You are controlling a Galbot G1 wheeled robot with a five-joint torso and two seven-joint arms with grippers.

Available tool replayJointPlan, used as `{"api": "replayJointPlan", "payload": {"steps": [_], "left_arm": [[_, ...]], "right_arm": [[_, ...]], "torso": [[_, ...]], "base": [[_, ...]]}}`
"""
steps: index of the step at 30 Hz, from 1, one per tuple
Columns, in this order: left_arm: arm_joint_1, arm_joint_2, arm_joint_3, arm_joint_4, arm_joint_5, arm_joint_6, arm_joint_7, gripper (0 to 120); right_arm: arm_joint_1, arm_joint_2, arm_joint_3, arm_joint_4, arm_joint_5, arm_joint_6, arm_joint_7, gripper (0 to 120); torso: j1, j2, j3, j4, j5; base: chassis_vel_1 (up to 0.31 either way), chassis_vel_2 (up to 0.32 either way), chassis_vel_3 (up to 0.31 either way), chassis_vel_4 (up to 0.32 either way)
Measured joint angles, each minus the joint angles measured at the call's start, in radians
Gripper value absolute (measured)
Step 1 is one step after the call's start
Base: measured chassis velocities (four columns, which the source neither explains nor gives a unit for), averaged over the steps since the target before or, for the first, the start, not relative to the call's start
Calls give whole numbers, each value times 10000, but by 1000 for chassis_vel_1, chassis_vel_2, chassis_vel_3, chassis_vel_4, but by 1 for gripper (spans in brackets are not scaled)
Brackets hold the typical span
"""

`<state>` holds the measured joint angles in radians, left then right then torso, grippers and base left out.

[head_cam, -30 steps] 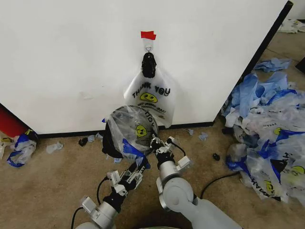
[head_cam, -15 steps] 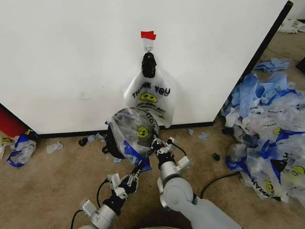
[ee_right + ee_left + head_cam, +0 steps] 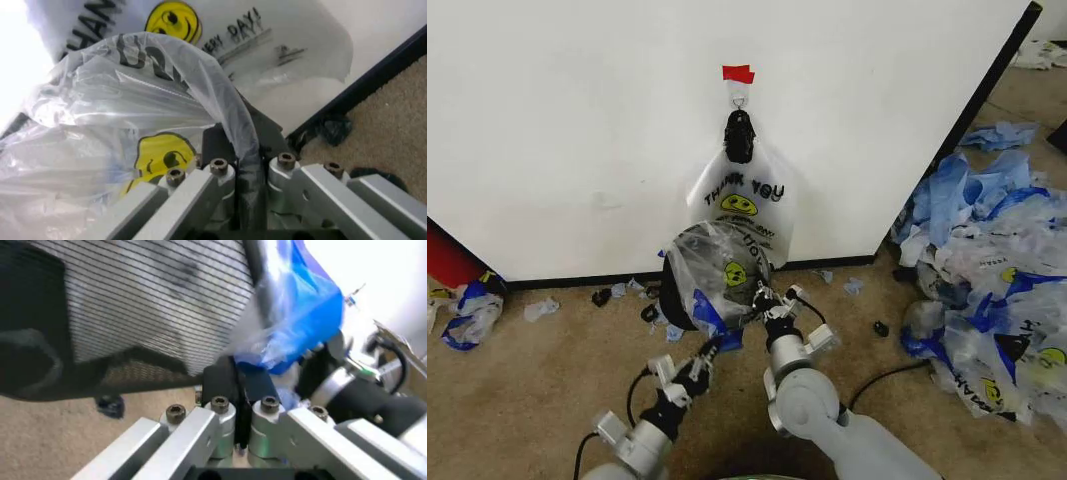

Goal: Pick up the garbage bag from the wall and place it over the trash bin.

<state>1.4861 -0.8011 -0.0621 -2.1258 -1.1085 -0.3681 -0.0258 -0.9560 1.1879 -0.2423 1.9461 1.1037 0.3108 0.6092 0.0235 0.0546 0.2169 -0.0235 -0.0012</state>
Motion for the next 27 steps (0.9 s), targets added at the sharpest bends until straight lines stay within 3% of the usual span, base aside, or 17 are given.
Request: {"api": "replayJointPlan", "payload": {"steps": [27], "left_arm": [[-100,-634,-223,531,-181,-177,-922,0]], "right_arm": [[94,-494,493,570,228,-347,772,0]], "torso": [[0,0,0,-1,0]], "base": [[0,0,0,0]]}}
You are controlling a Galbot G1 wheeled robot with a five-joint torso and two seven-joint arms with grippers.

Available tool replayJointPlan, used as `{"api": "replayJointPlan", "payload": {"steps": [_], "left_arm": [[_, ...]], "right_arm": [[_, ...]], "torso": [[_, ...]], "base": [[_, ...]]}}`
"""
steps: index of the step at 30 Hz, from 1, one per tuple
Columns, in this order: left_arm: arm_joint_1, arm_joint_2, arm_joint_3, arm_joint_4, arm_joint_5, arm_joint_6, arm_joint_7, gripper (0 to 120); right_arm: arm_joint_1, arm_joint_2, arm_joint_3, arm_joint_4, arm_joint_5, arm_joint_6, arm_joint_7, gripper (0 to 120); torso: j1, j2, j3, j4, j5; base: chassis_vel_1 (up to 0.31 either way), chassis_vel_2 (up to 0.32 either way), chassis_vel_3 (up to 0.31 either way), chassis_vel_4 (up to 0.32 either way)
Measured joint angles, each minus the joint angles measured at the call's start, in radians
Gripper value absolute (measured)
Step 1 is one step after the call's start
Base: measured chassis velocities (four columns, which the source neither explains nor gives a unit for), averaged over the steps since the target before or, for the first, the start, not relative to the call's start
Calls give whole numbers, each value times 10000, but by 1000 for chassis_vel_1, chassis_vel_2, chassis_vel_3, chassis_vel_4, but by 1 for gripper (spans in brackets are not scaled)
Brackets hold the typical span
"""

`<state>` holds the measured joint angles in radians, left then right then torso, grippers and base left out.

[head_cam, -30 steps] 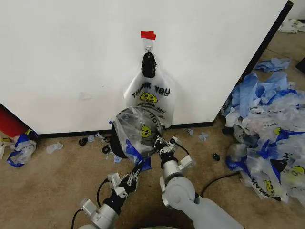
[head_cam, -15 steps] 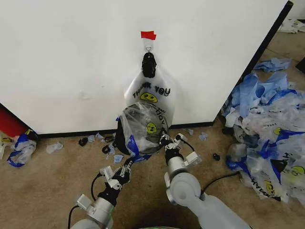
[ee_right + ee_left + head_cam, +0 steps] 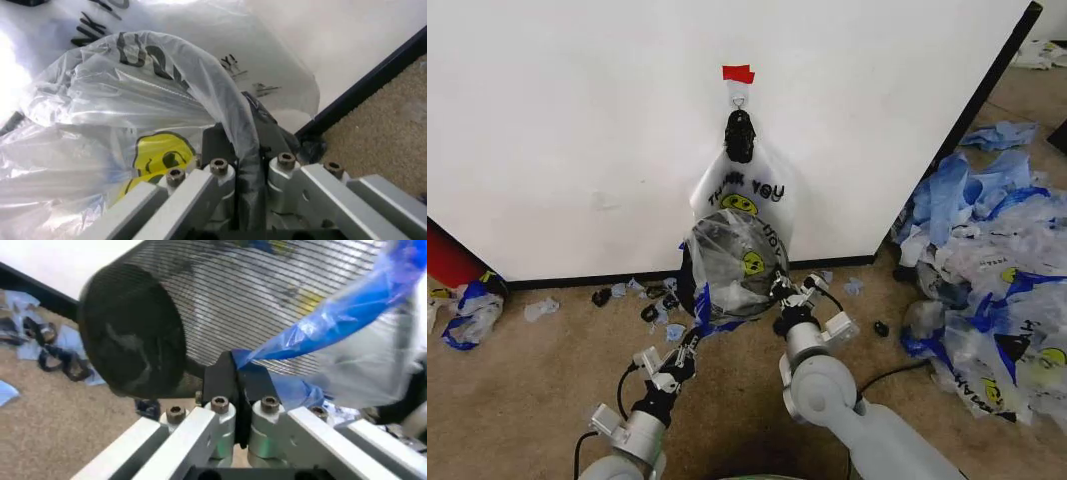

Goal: Pick up the garbage bag from the wall and place it over the trash bin.

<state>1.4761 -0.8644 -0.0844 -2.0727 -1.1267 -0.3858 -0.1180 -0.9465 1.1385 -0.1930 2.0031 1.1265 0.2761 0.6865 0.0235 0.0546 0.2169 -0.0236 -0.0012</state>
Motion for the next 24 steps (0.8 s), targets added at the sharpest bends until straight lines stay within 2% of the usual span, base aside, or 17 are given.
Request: {"api": "replayJointPlan", "payload": {"steps": [12,24], "left_arm": [[-370,-117,-10,359,-278,-18,-979,0],[-483,-366,-2,633,-265,-18,-1189,0]], "right_arm": [[-40,-834,-123,593,129,-185,158,0],[-42,-1290,-88,1048,477,-313,255,0]], "torso": [[0,0,0,0,1],[0,0,0,0,0]], "base": [[0,0,0,0],[0,0,0,0]]}}
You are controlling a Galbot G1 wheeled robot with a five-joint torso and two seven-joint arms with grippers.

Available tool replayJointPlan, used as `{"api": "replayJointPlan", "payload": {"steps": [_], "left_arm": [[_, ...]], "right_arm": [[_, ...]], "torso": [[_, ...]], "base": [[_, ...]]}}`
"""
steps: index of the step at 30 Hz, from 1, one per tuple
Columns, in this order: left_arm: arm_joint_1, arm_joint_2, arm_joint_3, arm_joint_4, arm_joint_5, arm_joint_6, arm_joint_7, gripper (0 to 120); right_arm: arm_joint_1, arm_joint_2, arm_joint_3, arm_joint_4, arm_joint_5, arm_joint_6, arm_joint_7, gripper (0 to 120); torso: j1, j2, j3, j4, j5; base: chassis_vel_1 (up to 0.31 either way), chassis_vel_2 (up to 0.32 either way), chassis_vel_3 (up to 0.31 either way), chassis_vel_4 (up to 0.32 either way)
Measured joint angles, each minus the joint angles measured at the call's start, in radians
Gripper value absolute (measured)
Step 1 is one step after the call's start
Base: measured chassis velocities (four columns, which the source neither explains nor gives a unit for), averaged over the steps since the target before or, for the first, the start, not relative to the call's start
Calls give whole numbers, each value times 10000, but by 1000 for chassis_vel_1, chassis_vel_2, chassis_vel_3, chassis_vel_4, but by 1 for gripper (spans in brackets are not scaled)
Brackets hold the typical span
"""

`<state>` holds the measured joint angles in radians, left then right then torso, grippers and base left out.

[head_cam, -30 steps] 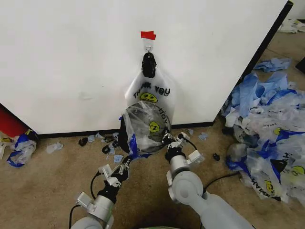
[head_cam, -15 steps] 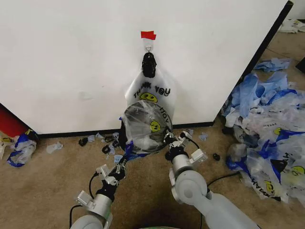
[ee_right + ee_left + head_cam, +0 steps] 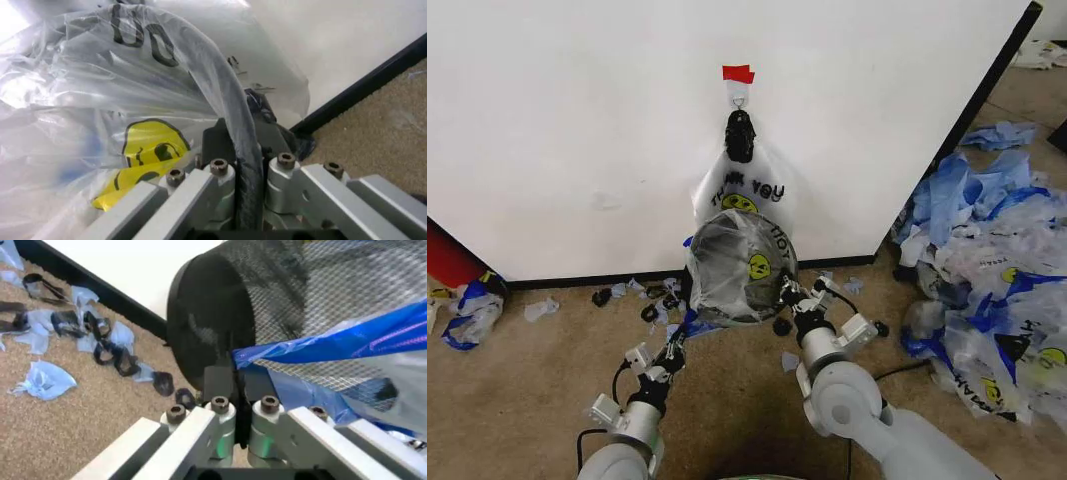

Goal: Pick up the garbage bag from the wall and place it over the trash bin.

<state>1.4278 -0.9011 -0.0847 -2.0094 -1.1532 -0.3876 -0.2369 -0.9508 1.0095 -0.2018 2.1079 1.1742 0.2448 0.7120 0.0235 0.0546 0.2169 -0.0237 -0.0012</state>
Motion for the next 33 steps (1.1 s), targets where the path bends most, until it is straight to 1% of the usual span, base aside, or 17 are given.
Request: {"api": "replayJointPlan", "payload": {"steps": [6,9,15,23,24,26,27,32,33], "left_arm": [[-95,-24,9,208,89,6,-16,0],[-288,-41,35,477,172,6,-68,0],[-498,-62,155,796,251,6,-63,0],[-749,-92,234,997,283,-14,0,0],[-770,-118,230,1023,283,-38,4,3],[-775,-128,223,1038,290,-46,1,5],[-770,-132,204,1040,370,-58,4,11],[-406,52,99,636,529,-16,534,31],[-406,52,99,636,529,-16,534,31]], "right_arm": [[25,-195,-1,432,246,-98,75,0],[26,-279,-11,737,335,-178,210,0],[-9,-350,-18,1111,483,-298,409,0],[-133,-351,-99,1384,496,-407,569,0],[-151,-364,-110,1412,479,-420,589,0],[-157,-376,-112,1422,476,-425,595,0],[-163,-394,-116,1428,471,-439,627,0],[-75,-318,-102,1343,493,-452,695,0],[-75,-318,-102,1343,493,-452,695,0]], "torso": [[-1,0,0,1,0],[0,0,0,0,0],[0,0,0,1,0],[0,0,0,0,0],[0,0,0,0,0],[0,0,0,0,0],[0,0,0,0,0],[0,0,0,2,1],[0,0,0,2,1]], "base": [[0,0,0,0],[0,0,0,0],[0,0,0,0],[0,0,0,0],[0,0,0,0],[0,0,0,0],[0,0,0,0],[0,0,0,0],[0,0,0,0]]}}
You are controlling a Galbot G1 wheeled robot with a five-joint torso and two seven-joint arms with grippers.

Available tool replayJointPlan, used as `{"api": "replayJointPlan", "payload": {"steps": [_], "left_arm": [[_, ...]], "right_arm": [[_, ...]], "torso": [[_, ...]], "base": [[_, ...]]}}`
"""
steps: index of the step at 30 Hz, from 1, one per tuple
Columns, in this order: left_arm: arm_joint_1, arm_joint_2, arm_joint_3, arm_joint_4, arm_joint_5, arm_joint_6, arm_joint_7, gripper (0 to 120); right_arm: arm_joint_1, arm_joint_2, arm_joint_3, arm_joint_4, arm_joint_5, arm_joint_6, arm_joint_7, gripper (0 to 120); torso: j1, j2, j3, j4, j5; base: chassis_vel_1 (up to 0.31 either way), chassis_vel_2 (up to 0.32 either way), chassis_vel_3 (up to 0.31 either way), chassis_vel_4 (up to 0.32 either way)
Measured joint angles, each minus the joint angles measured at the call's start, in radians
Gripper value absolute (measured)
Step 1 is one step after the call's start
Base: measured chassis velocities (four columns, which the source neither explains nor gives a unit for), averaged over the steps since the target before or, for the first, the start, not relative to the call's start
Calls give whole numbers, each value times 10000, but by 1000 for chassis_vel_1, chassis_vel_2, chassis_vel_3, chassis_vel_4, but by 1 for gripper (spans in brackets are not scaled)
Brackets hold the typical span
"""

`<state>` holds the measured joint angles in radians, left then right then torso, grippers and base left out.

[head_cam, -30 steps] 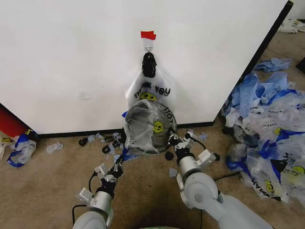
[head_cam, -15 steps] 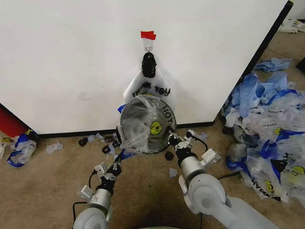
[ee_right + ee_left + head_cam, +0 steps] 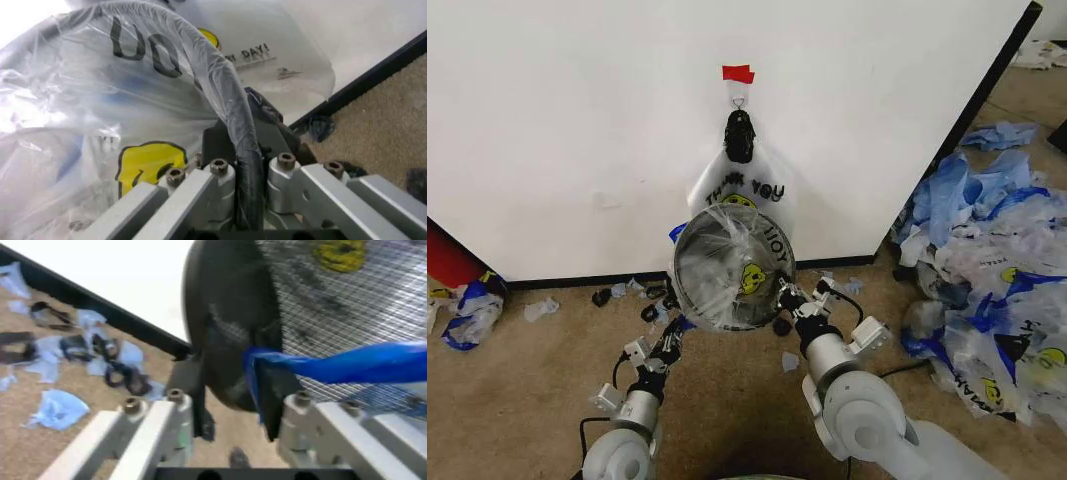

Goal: Pick up the garbage bag from the wall and place it over the trash bin.

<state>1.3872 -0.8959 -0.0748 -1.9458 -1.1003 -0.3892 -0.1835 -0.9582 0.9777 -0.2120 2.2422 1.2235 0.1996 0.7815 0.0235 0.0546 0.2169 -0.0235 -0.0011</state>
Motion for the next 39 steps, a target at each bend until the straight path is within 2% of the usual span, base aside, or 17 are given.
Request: {"api": "replayJointPlan", "payload": {"steps": [5,8,9,11,14,15,18,22,31,34,39], "left_arm": [[297,21,-98,-170,488,13,32,52],[362,17,-149,-216,615,-32,68,61],[390,18,-164,-249,624,-36,119,62],[616,99,-205,-572,477,94,560,74],[809,203,-156,-886,430,252,737,86],[809,203,-156,-886,430,252,737,86],[931,256,-20,-897,594,323,748,98],[1025,313,11,-737,743,326,638,100],[1035,460,-116,-382,1312,234,-718,100],[968,464,-209,-253,1448,191,-1256,100],[1062,659,-389,-504,1655,250,-1866,100]], "right_arm": [[76,260,41,-156,135,-1,51,0],[73,317,42,-195,140,-2,67,0],[71,331,43,-207,143,-1,71,0],[69,406,67,-293,147,-3,108,0],[84,490,107,-388,145,-27,191,0],[84,490,107,-388,145,-27,191,0],[153,578,134,-546,129,-45,241,0],[222,615,145,-691,123,-58,262,0],[363,815,208,-1248,-40,-70,171,0],[374,855,93,-1545,-755,-48,-156,0],[150,638,-61,-1848,-2275,-24,-521,0]], "torso": [[0,0,0,0,-3],[0,0,0,-1,-2],[0,0,0,-2,-2],[0,0,0,-1,0],[0,0,0,-2,-1],[0,0,0,-2,-1],[0,0,0,-1,-2],[0,0,0,0,-3],[0,0,0,-1,-1],[0,0,0,-1,-2],[0,0,0,0,-1]], "base": [[0,0,0,0],[0,0,0,0],[0,0,0,0],[0,0,0,0],[0,0,0,0],[0,0,0,0],[0,0,0,0],[0,0,0,0],[0,0,0,0],[0,0,0,0],[0,0,0,0]]}}
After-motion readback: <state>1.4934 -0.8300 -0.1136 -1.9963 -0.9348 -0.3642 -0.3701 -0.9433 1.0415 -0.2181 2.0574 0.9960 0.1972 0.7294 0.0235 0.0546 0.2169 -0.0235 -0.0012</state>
